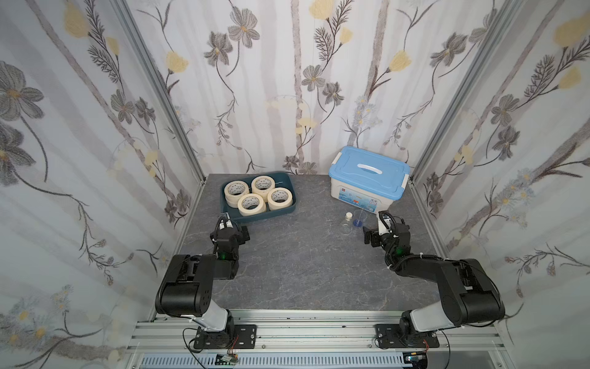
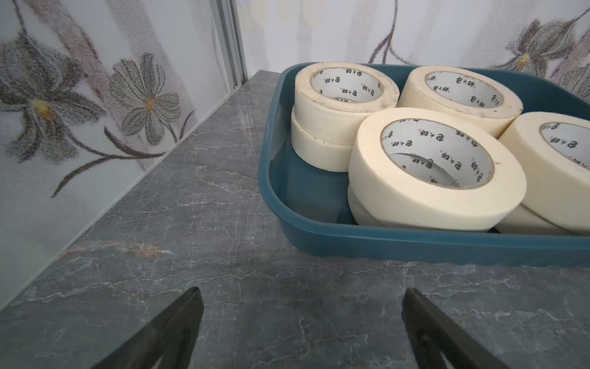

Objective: Take out the art tape in the storage box
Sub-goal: Move the storage box to the center of the board.

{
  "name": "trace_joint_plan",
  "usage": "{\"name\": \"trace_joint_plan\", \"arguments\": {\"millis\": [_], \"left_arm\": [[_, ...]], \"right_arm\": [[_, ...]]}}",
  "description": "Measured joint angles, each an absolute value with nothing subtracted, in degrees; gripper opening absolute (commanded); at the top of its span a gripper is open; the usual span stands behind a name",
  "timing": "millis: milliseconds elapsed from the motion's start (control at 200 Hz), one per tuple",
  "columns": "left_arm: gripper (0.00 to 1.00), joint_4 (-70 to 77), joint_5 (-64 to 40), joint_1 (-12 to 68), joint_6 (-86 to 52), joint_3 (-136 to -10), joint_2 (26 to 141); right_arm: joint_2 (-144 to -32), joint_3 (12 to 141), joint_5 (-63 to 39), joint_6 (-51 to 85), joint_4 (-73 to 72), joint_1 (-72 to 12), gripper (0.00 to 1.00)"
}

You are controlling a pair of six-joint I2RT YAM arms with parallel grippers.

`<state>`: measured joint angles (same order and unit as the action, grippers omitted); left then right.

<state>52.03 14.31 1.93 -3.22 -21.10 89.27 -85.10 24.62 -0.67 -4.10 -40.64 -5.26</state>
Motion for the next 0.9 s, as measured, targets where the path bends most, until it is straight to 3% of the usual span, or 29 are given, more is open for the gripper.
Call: {"name": "trace_joint_plan", "arguments": {"millis": [659, 899], "left_arm": [[1.0, 53.8, 14.9, 2.2, -3.4, -18.3, 86.4], [1.0, 34.2, 20.1, 2.6, -3.5, -25.5, 60.1]], "right_arm": [[-84.4, 23.7, -1.5, -3.4, -40.9, -4.2, 1.0], [-70.7, 22.6, 5.6, -1.5, -35.1, -4.6, 1.0]]}}
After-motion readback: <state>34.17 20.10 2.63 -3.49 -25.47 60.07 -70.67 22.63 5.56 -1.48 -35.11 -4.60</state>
